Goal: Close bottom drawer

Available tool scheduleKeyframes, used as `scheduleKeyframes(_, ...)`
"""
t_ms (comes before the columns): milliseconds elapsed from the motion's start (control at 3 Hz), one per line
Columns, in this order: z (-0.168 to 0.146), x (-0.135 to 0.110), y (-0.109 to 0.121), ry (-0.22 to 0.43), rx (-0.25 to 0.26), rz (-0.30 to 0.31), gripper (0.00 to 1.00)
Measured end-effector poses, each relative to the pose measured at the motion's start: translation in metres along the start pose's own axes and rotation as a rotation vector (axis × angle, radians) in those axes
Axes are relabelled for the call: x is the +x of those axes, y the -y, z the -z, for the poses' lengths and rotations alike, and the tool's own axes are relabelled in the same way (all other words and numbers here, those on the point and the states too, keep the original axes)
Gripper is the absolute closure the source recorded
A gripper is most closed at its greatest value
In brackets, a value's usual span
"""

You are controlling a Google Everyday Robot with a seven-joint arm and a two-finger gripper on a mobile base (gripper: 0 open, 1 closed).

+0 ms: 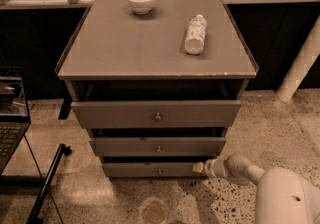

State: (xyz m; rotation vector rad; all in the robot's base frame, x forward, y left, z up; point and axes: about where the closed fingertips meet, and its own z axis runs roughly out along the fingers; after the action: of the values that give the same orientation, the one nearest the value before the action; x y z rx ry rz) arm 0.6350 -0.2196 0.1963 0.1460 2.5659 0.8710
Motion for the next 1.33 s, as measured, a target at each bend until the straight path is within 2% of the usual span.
scheduleKeyframes(667,0.001,0.004,-0.002,-0.011,-0.007,-0.003,1.00)
scheduleKeyframes(1000,0.013,0.034,0.018,-0.082,-0.018,-0.021,1.00)
scheduleKeyframes(1333,0.041,0.073,0.022,-0.139,-0.071,-0.055,1.00)
